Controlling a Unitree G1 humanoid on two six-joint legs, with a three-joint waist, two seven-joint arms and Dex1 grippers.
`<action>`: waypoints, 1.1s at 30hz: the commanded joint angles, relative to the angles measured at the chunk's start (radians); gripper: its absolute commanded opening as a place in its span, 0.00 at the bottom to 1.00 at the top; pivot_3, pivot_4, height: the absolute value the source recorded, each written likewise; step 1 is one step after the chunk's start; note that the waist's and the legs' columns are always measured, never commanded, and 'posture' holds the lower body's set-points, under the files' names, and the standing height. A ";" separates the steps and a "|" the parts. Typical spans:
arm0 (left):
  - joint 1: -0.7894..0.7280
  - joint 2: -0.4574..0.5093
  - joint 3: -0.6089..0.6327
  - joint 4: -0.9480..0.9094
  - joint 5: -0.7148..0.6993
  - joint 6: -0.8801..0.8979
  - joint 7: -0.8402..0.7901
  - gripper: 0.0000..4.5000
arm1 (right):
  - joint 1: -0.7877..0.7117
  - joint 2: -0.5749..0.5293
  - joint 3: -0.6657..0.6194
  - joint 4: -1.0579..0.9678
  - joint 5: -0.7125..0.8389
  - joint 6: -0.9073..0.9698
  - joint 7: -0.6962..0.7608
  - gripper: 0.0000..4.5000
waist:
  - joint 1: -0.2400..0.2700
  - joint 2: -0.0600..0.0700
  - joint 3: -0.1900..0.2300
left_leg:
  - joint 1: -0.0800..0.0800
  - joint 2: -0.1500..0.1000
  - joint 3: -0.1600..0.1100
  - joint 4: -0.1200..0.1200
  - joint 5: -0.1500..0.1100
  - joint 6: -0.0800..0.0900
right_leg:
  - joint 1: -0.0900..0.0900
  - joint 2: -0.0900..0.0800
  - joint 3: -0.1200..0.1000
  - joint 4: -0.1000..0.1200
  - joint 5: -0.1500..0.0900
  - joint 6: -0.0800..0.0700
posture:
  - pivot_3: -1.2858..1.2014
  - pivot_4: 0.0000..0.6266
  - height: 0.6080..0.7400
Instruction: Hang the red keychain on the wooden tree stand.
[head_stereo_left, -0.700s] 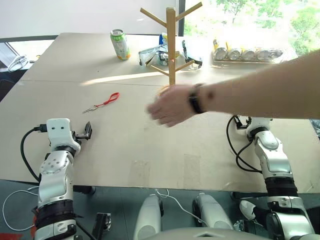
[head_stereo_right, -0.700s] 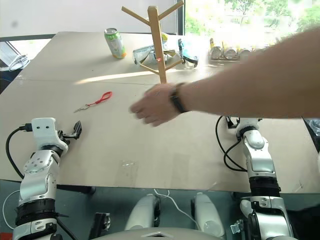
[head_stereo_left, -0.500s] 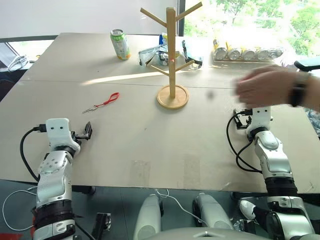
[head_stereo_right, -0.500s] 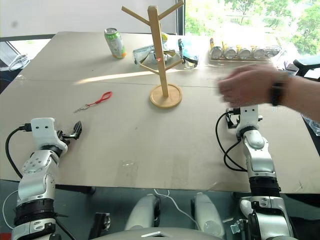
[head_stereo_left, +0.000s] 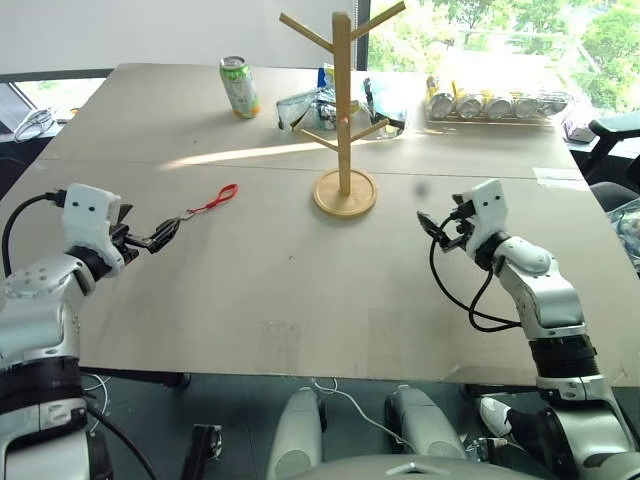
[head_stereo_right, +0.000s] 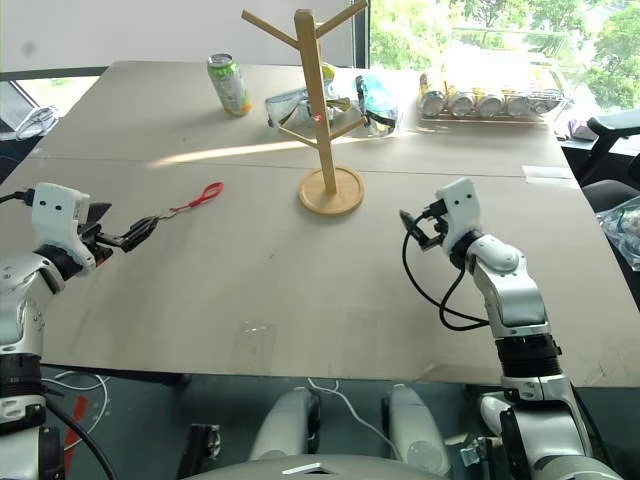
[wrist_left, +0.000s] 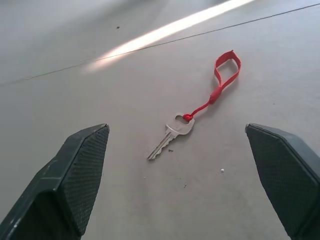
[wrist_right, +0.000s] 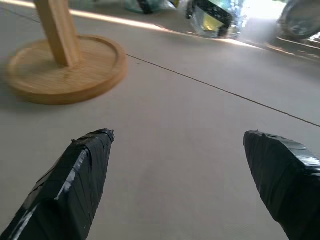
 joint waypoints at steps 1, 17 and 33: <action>-0.130 0.052 -0.073 0.173 0.046 -0.068 -0.136 1.00 | -0.062 -0.022 0.059 -0.126 0.111 0.092 0.154 0.99 | 0.001 0.000 0.000 | 0.000 0.000 0.000 0.000 0.000 0.000 | 0.000 0.000 0.000 0.000 0.000 0.000 | 0.52 0.24 0.94; -0.645 -0.064 -0.269 0.869 0.282 -0.320 -0.209 1.00 | -0.140 -0.035 0.053 -0.296 0.329 0.350 0.197 0.99 | 0.004 -0.003 0.002 | -0.003 0.000 -0.003 0.001 0.000 0.000 | -0.001 0.000 -0.004 0.000 0.000 0.000 | 0.52 0.24 0.94; -0.697 -0.193 -0.232 0.949 0.328 -0.298 -0.075 1.00 | -0.122 -0.089 -0.043 -0.426 0.416 0.474 0.065 0.99 | 0.014 -0.003 0.002 | -0.003 0.000 -0.004 0.002 0.000 0.000 | 0.000 0.000 -0.005 0.001 0.000 0.000 | 0.52 0.24 0.94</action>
